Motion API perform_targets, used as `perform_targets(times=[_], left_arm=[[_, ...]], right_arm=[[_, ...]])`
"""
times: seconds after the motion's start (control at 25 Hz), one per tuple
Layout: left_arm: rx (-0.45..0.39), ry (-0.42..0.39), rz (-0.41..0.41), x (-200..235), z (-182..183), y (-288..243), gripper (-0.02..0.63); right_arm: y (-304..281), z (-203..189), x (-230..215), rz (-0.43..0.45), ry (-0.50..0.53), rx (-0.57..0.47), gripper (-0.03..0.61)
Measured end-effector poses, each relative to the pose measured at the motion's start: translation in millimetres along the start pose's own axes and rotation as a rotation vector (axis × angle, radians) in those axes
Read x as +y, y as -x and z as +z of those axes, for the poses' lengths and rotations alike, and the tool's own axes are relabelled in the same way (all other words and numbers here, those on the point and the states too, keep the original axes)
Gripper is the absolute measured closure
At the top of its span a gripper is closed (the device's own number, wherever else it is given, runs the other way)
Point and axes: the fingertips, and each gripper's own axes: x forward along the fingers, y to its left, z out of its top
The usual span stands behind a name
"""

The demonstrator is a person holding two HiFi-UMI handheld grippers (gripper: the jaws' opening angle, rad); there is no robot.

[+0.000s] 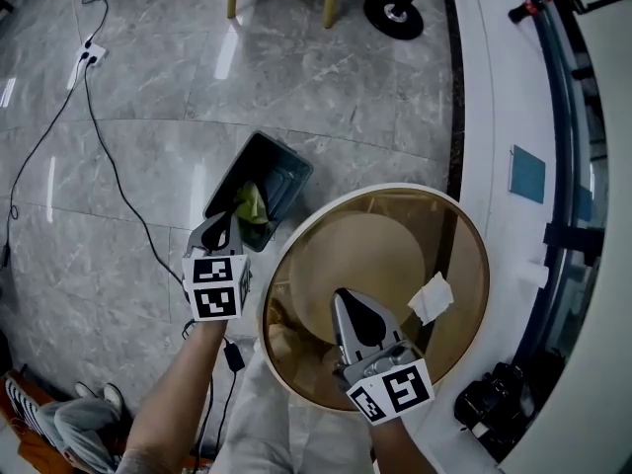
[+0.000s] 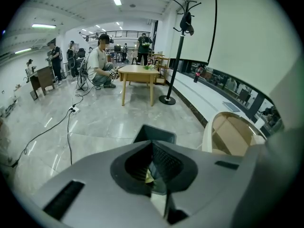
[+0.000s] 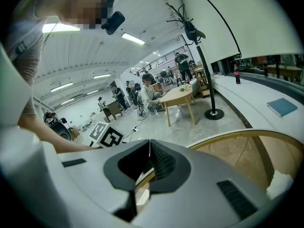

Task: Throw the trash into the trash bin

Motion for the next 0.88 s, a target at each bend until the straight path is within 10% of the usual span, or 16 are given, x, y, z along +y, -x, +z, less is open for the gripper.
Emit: perform_targets(times=[0.88], left_arm=[[-0.044, -0.085, -0.141, -179, 30, 39, 0.594]], right_arm=[[119, 24, -79, -0.118, -0.020, -0.098, 0.558]])
